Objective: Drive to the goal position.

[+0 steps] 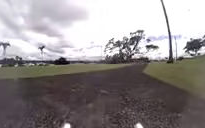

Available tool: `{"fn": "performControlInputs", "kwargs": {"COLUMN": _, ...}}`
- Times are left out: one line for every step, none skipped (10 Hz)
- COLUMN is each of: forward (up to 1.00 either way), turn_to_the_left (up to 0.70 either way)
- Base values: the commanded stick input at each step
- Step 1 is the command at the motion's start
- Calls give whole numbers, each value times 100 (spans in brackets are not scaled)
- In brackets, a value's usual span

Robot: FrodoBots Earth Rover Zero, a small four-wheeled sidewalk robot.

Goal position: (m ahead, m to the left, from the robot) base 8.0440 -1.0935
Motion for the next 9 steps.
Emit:
{"fn": "performControlInputs", "kwargs": {"forward": 70, "turn_to_the_left": 6}}
{"fn": "performControlInputs", "kwargs": {"forward": 70, "turn_to_the_left": 5}}
{"fn": "performControlInputs", "kwargs": {"forward": 70, "turn_to_the_left": 5}}
{"fn": "performControlInputs", "kwargs": {"forward": 70, "turn_to_the_left": 5}}
{"fn": "performControlInputs", "kwargs": {"forward": 70, "turn_to_the_left": 5}}
{"fn": "performControlInputs", "kwargs": {"forward": 70, "turn_to_the_left": 5}}
{"fn": "performControlInputs", "kwargs": {"forward": 70, "turn_to_the_left": 6}}
{"fn": "performControlInputs", "kwargs": {"forward": 70, "turn_to_the_left": 2}}
{"fn": "performControlInputs", "kwargs": {"forward": 70, "turn_to_the_left": -13}}
